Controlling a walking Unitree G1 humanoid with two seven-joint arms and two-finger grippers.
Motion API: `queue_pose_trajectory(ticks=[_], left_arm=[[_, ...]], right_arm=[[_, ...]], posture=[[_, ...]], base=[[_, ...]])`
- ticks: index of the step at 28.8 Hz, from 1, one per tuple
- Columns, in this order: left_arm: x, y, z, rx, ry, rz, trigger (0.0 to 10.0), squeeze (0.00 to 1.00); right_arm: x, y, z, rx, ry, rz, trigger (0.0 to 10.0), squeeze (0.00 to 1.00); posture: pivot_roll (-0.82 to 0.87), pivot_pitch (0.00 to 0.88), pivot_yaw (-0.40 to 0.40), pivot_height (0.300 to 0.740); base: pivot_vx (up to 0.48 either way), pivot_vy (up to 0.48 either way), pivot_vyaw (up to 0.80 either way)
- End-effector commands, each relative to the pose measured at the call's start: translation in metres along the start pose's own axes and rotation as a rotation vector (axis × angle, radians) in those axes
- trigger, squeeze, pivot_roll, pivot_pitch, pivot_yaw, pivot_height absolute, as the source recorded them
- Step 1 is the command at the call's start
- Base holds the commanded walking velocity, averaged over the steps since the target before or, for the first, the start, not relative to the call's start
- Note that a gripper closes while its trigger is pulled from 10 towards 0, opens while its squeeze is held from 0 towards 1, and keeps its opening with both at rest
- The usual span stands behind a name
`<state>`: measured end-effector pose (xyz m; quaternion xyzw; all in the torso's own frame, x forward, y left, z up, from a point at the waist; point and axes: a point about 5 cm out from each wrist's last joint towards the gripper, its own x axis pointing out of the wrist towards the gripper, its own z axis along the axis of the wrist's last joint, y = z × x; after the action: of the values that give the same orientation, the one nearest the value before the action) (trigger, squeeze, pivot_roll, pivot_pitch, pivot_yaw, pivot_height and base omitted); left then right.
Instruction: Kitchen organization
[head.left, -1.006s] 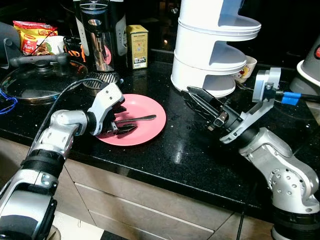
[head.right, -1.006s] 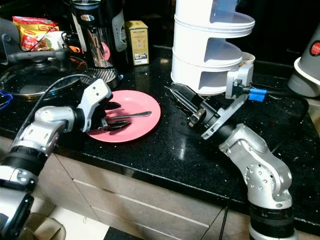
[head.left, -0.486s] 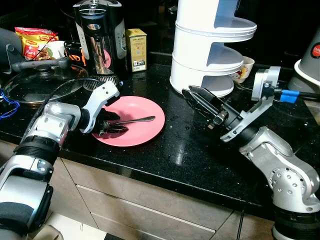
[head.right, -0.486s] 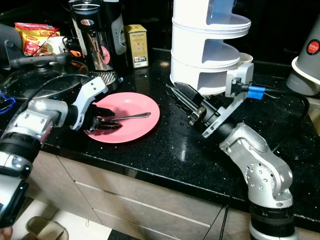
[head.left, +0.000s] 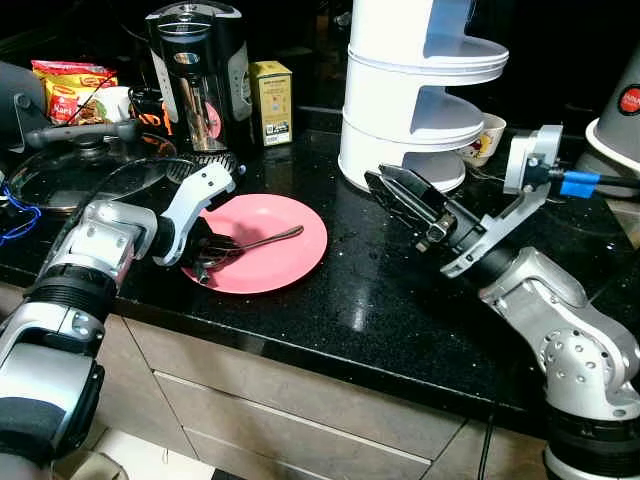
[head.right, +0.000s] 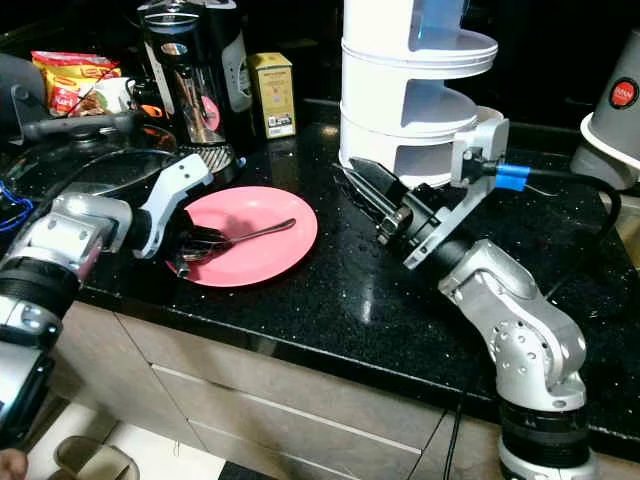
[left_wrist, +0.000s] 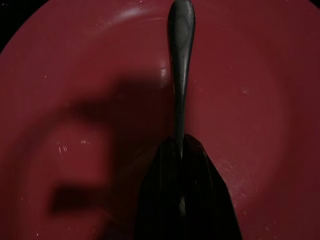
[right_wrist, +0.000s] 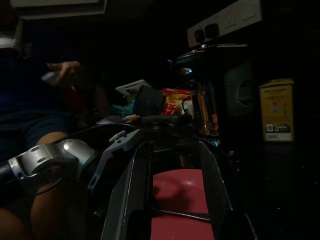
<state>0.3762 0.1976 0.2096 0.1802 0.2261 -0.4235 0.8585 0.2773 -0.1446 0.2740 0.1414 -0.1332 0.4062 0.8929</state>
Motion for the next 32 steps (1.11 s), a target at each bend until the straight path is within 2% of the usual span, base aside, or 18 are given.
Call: queue_pose_trajectory(ticks=[1,2,3,4,7,8,10,11,12,13,15,20,22,27,28,30,31,32], left_arm=[[0.005,-0.002,-0.012,-0.036,0.014,0.012,0.0,0.0],[0.003,0.0,0.003,-0.031,-0.081,0.048,0.0,0.0],[0.003,0.0,0.003,-0.031,-0.081,0.048,0.0,0.0],[0.0,0.001,0.017,-0.009,-0.17,0.072,0.0,0.0],[-0.014,-0.008,0.065,-0.027,-0.523,0.055,0.0,0.0],[-0.014,-0.008,0.065,-0.027,-0.523,0.055,0.0,0.0],[-0.02,-0.02,0.081,-0.043,-0.662,0.008,0.0,0.0],[-0.02,-0.02,0.081,-0.043,-0.662,0.008,0.0,0.0],[-0.024,-0.035,0.092,-0.07,-0.799,-0.038,0.0,0.0],[-0.026,-0.041,0.095,-0.085,-0.853,-0.054,0.0,0.0],[-0.028,-0.048,0.094,-0.109,-0.91,-0.064,0.0,0.0],[-0.028,-0.053,0.09,-0.129,-0.939,-0.06,0.0,0.0],[-0.03,-0.057,0.087,-0.167,-0.977,-0.043,0.0,0.0],[-0.034,-0.067,0.078,-0.254,-1.064,0.021,0.0,0.0],[-0.035,-0.072,0.078,-0.259,-1.081,0.019,0.8,0.0],[-0.036,-0.077,0.079,-0.266,-1.091,0.015,0.8,0.0],[-0.035,-0.079,0.08,-0.264,-1.085,0.012,7.5,0.0],[-0.035,-0.079,0.08,-0.264,-1.085,0.012,7.5,0.0]], right_arm=[[-0.001,-0.004,0.001,0.004,-0.011,-0.028,10.0,0.0],[-0.001,-0.005,0.001,0.02,-0.028,-0.04,10.0,0.0],[-0.001,-0.005,0.001,0.02,-0.028,-0.04,10.0,0.0],[-0.001,-0.006,0.001,0.036,-0.047,-0.047,10.0,0.0],[-0.001,-0.006,0.002,0.094,-0.114,-0.065,10.0,0.0],[-0.001,-0.006,0.002,0.094,-0.114,-0.065,10.0,0.0],[0.0,-0.008,-0.001,0.104,-0.119,-0.096,10.0,0.0],[0.0,-0.008,-0.001,0.104,-0.119,-0.096,10.0,0.0],[-0.002,-0.017,-0.009,0.078,-0.09,-0.177,10.0,0.0],[-0.003,-0.022,-0.013,0.063,-0.069,-0.222,10.0,0.0],[-0.007,-0.029,-0.017,0.048,-0.05,-0.277,10.0,0.0],[-0.012,-0.033,-0.017,0.045,-0.052,-0.298,10.0,0.0],[-0.018,-0.038,-0.017,0.03,-0.045,-0.332,10.0,0.0],[-0.039,-0.061,-0.014,0.01,-0.046,-0.485,10.0,0.0],[-0.044,-0.068,-0.012,-0.003,-0.055,-0.529,10.0,0.0],[-0.047,-0.072,-0.01,-0.016,-0.061,-0.555,10.0,0.0],[-0.049,-0.076,-0.008,-0.03,-0.066,-0.577,10.0,0.0],[-0.049,-0.076,-0.008,-0.03,-0.066,-0.577,10.0,0.0]], posture=[[-0.1,0.0,0.012,0.74],[-0.1,0.0,0.013,0.74],[-0.1,0.0,0.013,0.74],[-0.1,0.0,0.012,0.74],[-0.09,0.0,0.012,0.74],[-0.09,0.0,0.012,0.74],[-0.09,0.0,0.007,0.74],[-0.09,0.0,0.007,0.74],[-0.09,0.0,0.005,0.74],[-0.08,0.0,0.0,0.74],[-0.08,0.0,-0.001,0.74],[-0.08,0.0,-0.004,0.74],[-0.08,0.0,-0.006,0.74],[-0.07,0.0,-0.008,0.74],[-0.07,0.0,-0.008,0.74],[-0.07,0.0,-0.008,0.74],[-0.06,0.0,-0.005,0.74],[-0.06,0.0,-0.005,0.74]], base=[[0.0,0.0,0.0],[0.0,0.0,0.0],[0.0,0.0,0.0],[0.0,0.0,0.0],[0.0,0.0,0.0],[0.0,0.0,0.0],[0.0,0.0,0.0],[0.0,0.0,0.0],[0.0,0.0,0.0],[0.0,0.0,0.0],[0.0,0.0,0.0],[0.0,0.0,0.0],[0.0,0.0,0.0],[0.0,0.0,-0.48],[0.0,0.0,-0.8],[0.0,0.0,-0.8],[0.0,0.0,-0.8],[0.0,0.0,-0.8]])
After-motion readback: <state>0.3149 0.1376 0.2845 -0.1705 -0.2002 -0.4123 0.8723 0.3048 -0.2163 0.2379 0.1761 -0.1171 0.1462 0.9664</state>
